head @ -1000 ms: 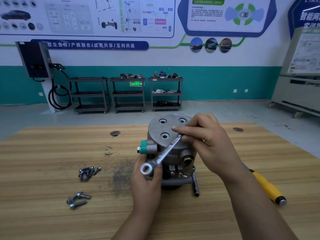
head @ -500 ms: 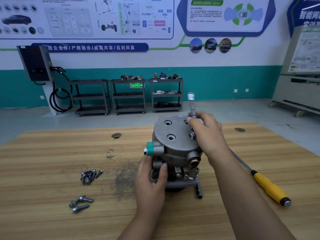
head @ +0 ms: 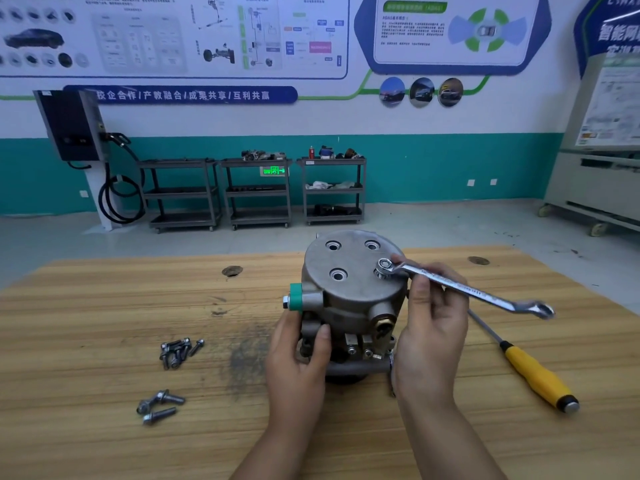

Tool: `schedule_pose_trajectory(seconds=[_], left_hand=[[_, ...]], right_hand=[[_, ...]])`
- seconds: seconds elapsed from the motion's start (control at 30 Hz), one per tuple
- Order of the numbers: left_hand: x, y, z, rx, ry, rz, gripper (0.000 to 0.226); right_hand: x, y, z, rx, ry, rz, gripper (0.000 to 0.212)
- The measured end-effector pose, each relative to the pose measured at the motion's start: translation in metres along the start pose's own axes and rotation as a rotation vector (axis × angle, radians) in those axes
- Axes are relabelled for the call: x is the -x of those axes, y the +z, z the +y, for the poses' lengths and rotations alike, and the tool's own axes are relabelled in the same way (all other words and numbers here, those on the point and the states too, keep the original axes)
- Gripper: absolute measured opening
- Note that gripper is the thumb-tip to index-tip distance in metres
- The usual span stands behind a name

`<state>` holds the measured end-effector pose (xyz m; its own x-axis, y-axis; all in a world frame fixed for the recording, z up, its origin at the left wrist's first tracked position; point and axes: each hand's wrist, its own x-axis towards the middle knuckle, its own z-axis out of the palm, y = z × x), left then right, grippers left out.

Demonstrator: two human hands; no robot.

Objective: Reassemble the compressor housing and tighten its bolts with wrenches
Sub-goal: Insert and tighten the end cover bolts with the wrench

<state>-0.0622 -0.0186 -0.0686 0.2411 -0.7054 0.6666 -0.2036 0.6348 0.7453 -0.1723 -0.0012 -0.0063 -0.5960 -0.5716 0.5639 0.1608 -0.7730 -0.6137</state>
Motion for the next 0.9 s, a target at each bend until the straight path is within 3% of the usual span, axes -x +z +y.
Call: schedule_pose_trajectory(seconds=[0.17,0.37,0.5,0.67,0.83,0.9], left_hand=[[-0.001,0.0,-0.001,-0.032,0.036,0.01,0.024],[-0.001,-0.002,-0.001,0.029,-0.015,-0.001,0.02],[-0.001,-0.003,0.002,-0.026,-0.004,-0.003,0.024],[0.0,-0.002,-0.001,-0.066,-0.026,-0.034,0.058],[-0.002,-0.004,0.004,-0.025,-0.027,-0.025,0.032],[-0.003,-0.004,0.003,-0.013,-0.029,-0.018,0.027]], right_hand=[[0.009,-0.011,0.003,0.57,-0.458,-0.203,0.027],[-0.005,-0.006,-0.012,0.675,-0.505,-0.287,0.023],[-0.026,0.007,-0.028,0.855,-0.42,-0.377,0.014],[-0.053,0.023,-0.033,0.973,-0.133,-0.451,0.025],[-0.069,0.021,-0.022,0.82,0.324,-0.45,0.015],[-0.067,0.018,-0.019,0.603,0.45,-0.363,0.013]])
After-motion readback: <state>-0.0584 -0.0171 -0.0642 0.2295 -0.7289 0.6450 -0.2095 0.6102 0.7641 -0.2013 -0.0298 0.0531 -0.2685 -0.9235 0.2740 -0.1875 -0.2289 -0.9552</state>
